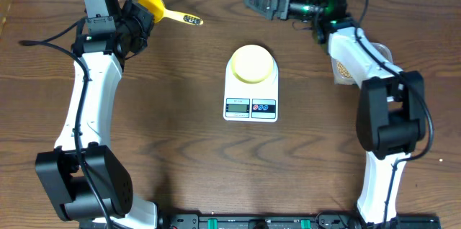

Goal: Scoop item into bowl and weigh 50g on scale

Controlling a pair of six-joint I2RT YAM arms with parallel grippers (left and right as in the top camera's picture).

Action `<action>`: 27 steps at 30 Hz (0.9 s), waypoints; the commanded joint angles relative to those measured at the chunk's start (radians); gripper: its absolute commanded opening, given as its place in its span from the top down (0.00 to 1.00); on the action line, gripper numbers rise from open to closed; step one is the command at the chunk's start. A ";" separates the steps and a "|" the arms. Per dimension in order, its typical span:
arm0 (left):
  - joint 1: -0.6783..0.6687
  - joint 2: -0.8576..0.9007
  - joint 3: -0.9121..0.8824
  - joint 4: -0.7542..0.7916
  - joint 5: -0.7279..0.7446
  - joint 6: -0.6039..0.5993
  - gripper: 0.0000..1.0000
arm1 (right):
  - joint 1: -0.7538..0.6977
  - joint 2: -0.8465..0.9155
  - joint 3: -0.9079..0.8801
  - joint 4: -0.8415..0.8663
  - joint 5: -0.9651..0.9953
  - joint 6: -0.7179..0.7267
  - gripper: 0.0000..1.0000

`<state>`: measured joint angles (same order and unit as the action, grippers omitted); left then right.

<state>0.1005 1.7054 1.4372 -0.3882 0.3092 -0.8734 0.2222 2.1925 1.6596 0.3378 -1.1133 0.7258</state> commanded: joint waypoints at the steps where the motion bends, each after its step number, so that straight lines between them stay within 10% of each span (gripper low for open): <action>1: -0.013 -0.026 0.011 0.002 0.001 -0.053 0.92 | 0.026 0.026 0.042 0.003 -0.041 0.011 0.01; 27: -0.134 -0.026 0.011 -0.011 -0.014 -0.471 0.92 | 0.097 0.026 0.042 0.144 0.023 0.116 0.00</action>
<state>-0.0208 1.7054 1.4372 -0.3939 0.3088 -1.2613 0.2920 2.2150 1.6768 0.4702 -1.1011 0.8169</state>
